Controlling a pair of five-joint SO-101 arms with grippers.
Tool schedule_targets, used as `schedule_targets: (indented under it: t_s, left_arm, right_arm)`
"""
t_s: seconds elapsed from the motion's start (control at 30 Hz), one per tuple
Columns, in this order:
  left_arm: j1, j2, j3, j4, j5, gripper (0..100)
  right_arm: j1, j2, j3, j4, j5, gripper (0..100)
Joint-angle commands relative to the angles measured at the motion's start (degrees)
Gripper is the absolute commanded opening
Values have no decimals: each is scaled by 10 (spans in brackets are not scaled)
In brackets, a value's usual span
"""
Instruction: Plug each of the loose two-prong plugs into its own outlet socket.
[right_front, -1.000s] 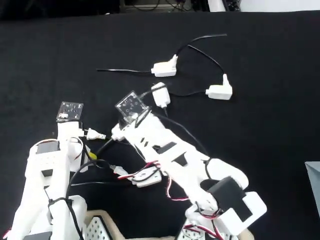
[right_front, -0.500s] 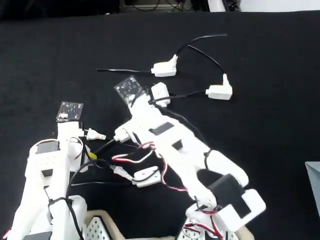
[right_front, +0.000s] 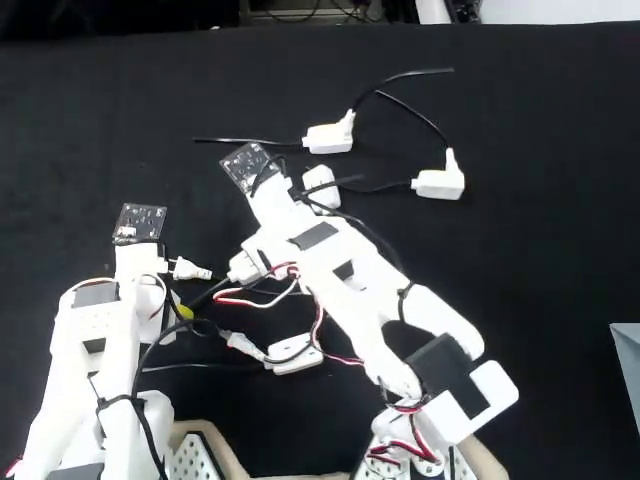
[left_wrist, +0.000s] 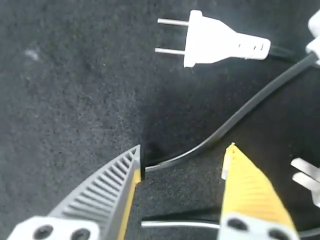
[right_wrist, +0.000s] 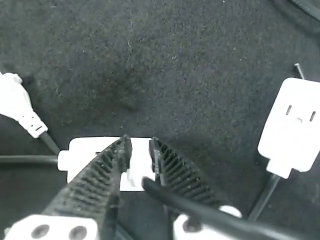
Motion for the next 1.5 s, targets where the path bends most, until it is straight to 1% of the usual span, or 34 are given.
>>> schedule_targets:
  t_s: [0.0, 0.07, 0.17, 0.37, 0.47, 0.53, 0.63, 0.73, 0.87, 0.97, 1.0, 1.13, 1.47]
  left_arm:
    - [-4, -10, -2, -14, 1, 264]
    - [-4, -10, -2, -14, 1, 264]
    - [-4, -10, -2, -14, 1, 264]
    - [-4, -10, -2, -14, 1, 264]
    - [-3, -10, -2, -14, 1, 264]
    - [-3, -10, -2, -14, 1, 264]
    - [-2, -10, -2, -14, 1, 264]
    - [-2, -10, -2, -14, 1, 264]
    - [-2, -10, -2, -14, 1, 264]
    - [-3, -10, -2, -14, 1, 264]
    - [-3, -10, -2, -14, 1, 264]
    - [-3, -9, -2, -14, 1, 264]
    - [-3, -8, -2, -14, 1, 264]
  right_arm:
    - [-3, -16, 6, 20, -5, 11]
    - [-3, -45, 6, 20, -9, 11]
    - [-3, -86, 3, 5, -61, 11]
    - [0, -126, 42, -115, -168, 11]
    - [0, -141, 64, -170, -200, 11]
    - [1, -153, 76, -197, -207, 11]
    - [2, -158, 87, -225, -207, 11]
    - [25, -147, 84, -241, -205, 11]
    - [69, -101, 62, -251, -204, 11]
    - [78, -60, 42, -251, -200, 11]
    - [78, -48, 36, -247, -185, 11]
    - [77, -2, 2, -200, -132, 11]
    - [76, 126, -124, -77, -85, 12]
